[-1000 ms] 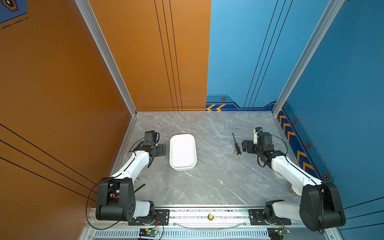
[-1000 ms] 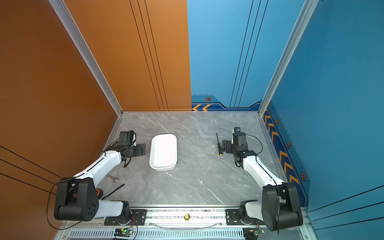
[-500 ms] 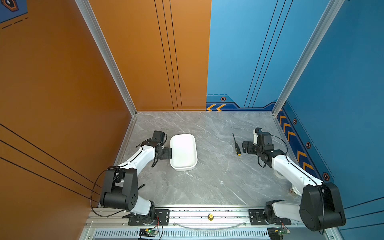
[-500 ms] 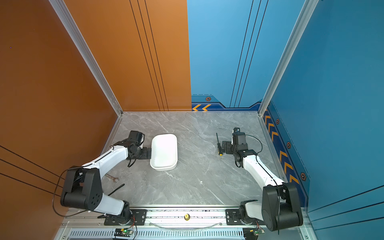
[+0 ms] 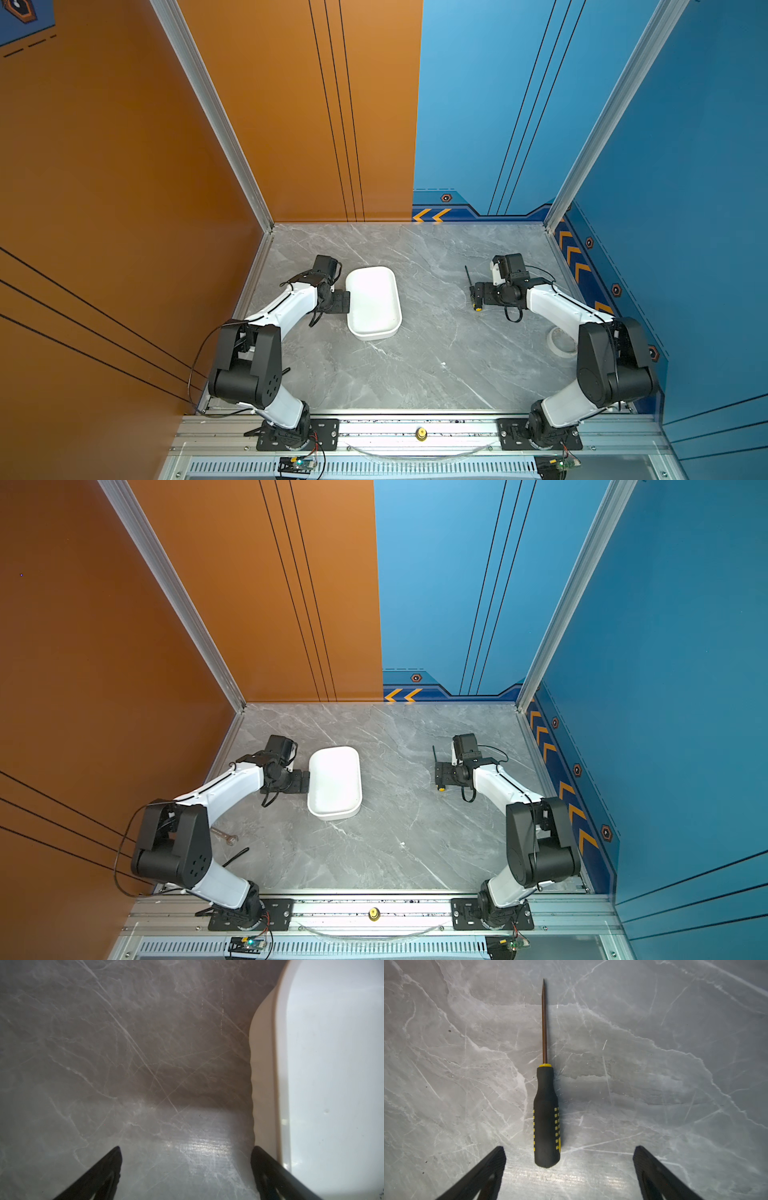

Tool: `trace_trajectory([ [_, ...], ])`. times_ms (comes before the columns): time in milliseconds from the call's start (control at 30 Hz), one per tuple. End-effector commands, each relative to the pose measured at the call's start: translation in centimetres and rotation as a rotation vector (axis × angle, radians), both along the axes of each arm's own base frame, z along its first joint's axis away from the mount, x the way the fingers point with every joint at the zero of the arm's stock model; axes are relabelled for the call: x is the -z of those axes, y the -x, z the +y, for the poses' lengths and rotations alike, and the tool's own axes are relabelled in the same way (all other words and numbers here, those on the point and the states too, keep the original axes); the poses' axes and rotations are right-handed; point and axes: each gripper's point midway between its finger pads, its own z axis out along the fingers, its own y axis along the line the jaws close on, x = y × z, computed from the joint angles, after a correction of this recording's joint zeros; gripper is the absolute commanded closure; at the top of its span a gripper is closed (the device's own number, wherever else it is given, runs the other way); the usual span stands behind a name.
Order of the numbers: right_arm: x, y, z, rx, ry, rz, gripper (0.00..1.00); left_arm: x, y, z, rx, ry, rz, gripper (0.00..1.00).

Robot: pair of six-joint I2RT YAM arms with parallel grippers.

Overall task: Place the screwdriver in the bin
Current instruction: 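Lower the right gripper onto the screwdriver handle and close it while the left arm lifts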

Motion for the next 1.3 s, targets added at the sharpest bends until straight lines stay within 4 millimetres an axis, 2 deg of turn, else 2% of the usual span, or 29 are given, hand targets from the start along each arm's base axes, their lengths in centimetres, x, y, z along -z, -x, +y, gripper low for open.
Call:
trace_trajectory([
  [0,0.2,0.0,1.0,-0.004,-0.024,0.052,0.07,-0.5,-1.0,-1.4,0.034,0.027,0.003,0.02],
  [400,2.8,-0.6,2.3,-0.023,-0.007,0.127,0.15,-0.5,-2.8,-4.0,0.090,0.019,0.006,0.02],
  [800,3.4,-1.6,2.9,-0.022,-0.002,0.136,0.22,-0.4,-3.6,-7.0,0.145,-0.003,0.011,0.02],
  [967,3.8,-2.0,3.2,-0.023,0.009,0.153,0.30,-0.8,-3.6,-7.0,0.145,-0.023,0.003,0.02],
  [1133,4.3,-2.1,3.3,-0.017,0.019,0.166,0.39,-2.4,-3.3,-6.4,0.141,-0.024,-0.029,0.02],
  [1267,4.6,-2.0,3.4,-0.018,0.027,0.175,0.47,-3.8,-2.9,-6.2,0.144,0.044,-0.051,0.02],
])
